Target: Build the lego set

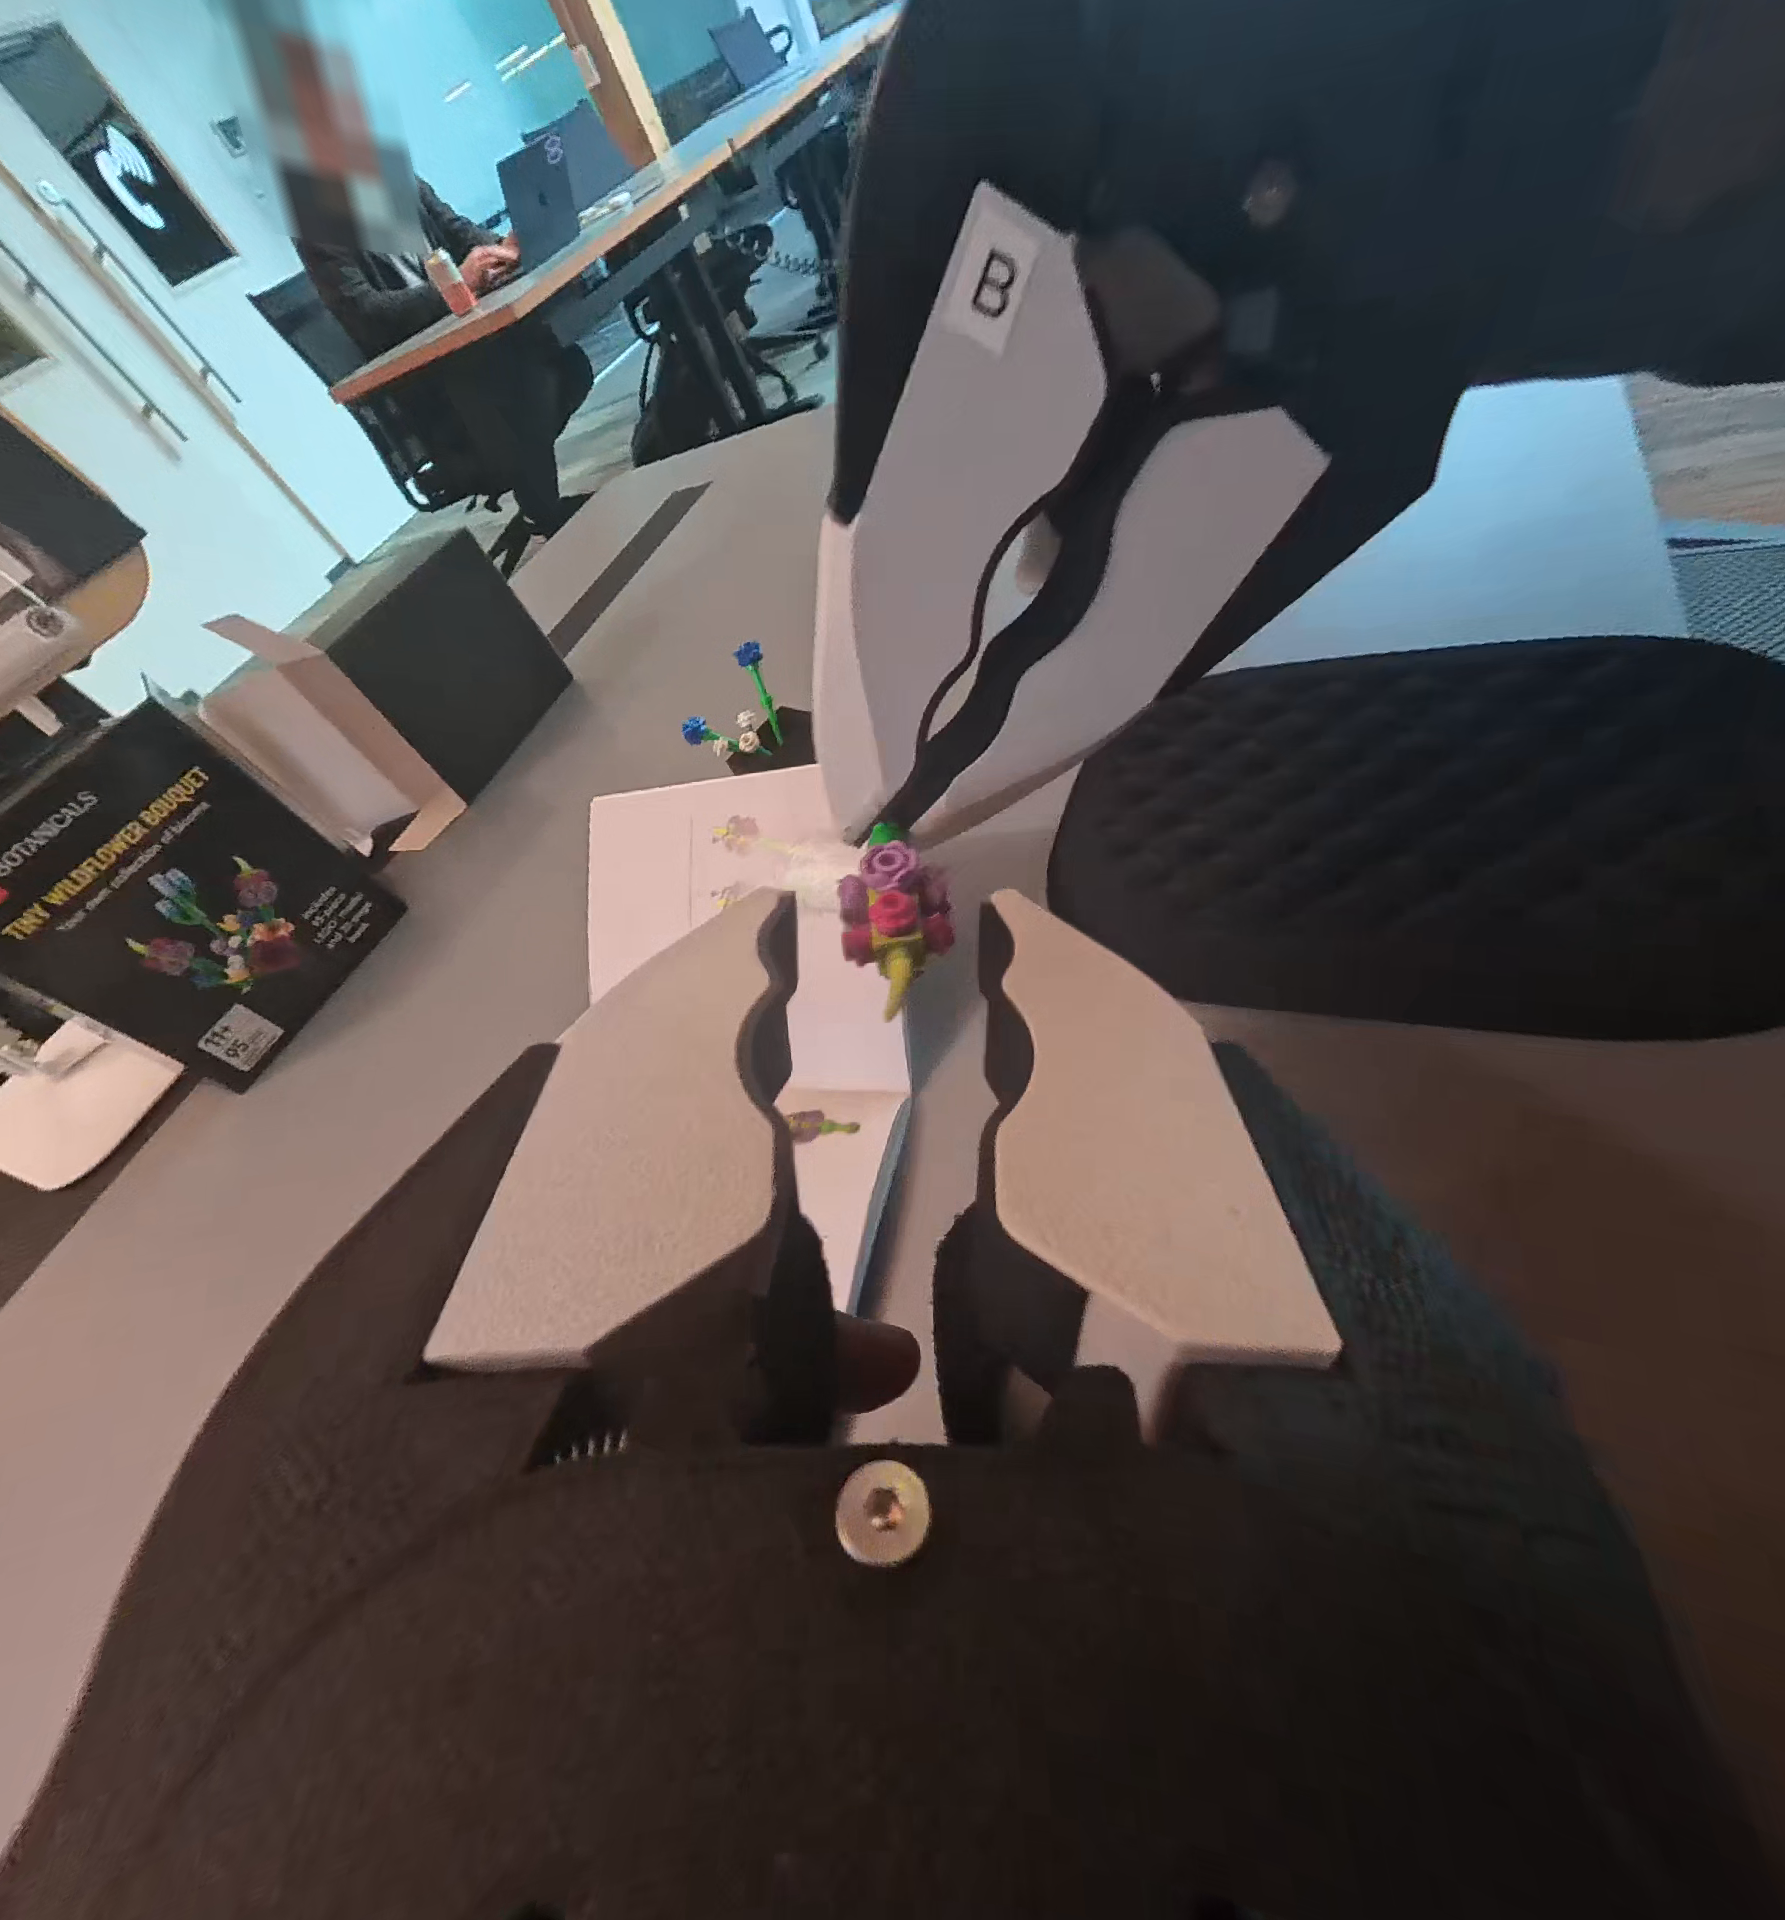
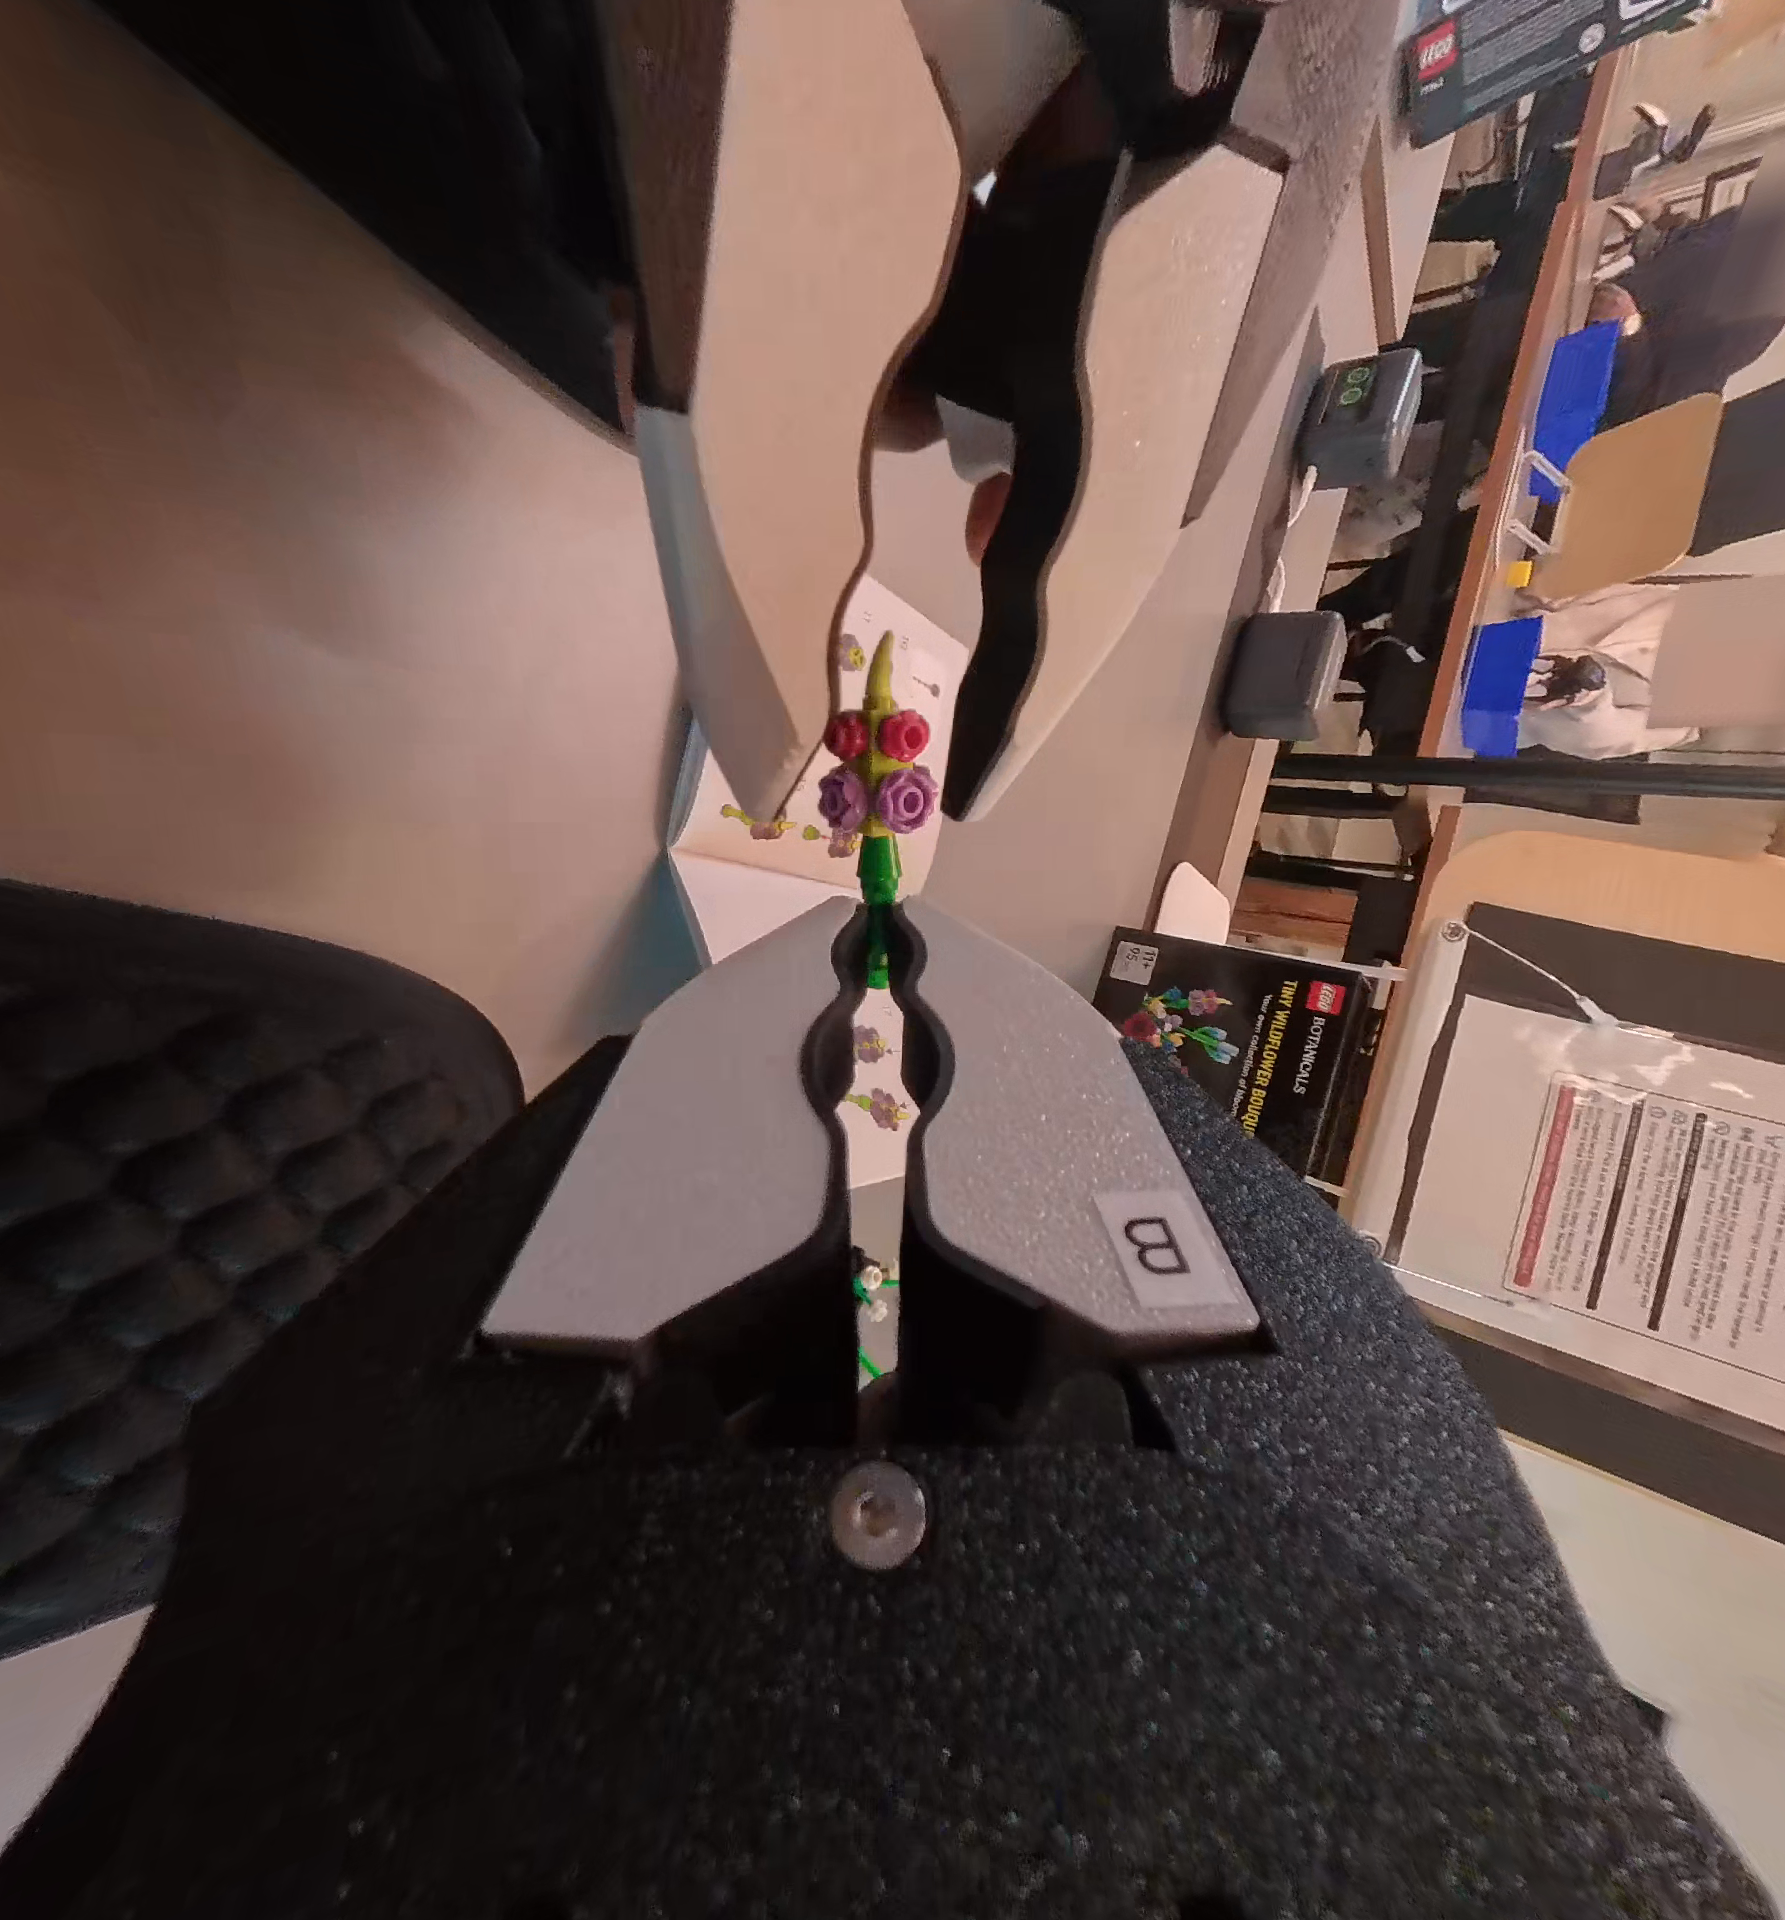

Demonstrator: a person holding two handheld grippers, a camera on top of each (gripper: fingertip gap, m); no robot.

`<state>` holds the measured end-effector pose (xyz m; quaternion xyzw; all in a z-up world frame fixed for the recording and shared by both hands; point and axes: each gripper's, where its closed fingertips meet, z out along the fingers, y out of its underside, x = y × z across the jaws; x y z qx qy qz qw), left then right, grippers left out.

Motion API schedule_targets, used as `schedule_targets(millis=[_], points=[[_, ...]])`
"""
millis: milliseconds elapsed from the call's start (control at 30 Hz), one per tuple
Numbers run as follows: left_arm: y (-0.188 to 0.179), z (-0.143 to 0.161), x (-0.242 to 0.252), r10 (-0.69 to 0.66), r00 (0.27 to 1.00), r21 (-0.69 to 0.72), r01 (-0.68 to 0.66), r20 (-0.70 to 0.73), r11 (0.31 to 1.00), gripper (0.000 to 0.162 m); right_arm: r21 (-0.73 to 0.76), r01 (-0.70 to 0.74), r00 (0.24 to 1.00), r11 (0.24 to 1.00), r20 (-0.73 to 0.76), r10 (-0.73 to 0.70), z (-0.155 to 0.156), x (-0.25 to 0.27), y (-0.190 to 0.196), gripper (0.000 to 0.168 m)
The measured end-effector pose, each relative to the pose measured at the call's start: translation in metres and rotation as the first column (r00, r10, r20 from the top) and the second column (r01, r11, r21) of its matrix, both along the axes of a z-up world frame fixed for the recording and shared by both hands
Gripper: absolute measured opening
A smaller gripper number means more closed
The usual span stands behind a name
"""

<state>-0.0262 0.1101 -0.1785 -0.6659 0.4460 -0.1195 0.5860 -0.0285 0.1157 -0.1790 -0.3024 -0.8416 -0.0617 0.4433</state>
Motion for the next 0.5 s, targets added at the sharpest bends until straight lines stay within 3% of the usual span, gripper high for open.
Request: schedule_targets(millis=[33,133,300,400,500], points=[[-0.001,0.001,0.002,-0.01,1.0,-0.003,0.01,0.007,1.0,0.031,0.002,0.001,1.0,1.0,-0.001,-0.001,0.0,0.0,0.001,0.003],[-0.001,0.0,0.001,-0.005,1.0,0.002,0.005,-0.006,1.0,0.02,-0.002,0.001,1.0,1.0,-0.006,-0.001,0.0,-0.001,0.0,0.003],[-0.003,0.006,-0.001,-0.009,0.997,-0.026,0.011,0.075,1.0,0.019,-0.066,0.008,0.998,0.998,-0.064,-0.012,0.006,-0.005,-0.002,0.005],[-0.006,0.013,-0.009,0.015,0.977,-0.064,-0.001,0.213,0.998,0.019,-0.268,0.01,0.987,0.963,-0.154,-0.053,0.016,-0.007,-0.007,0.021],[-0.012,0.02,-0.023,0.056,0.943,-0.089,-0.028,0.327,0.996,0.019,-0.514,-0.013,0.969,0.858,-0.217,-0.116,0.017,-0.006,-0.007,0.031]])
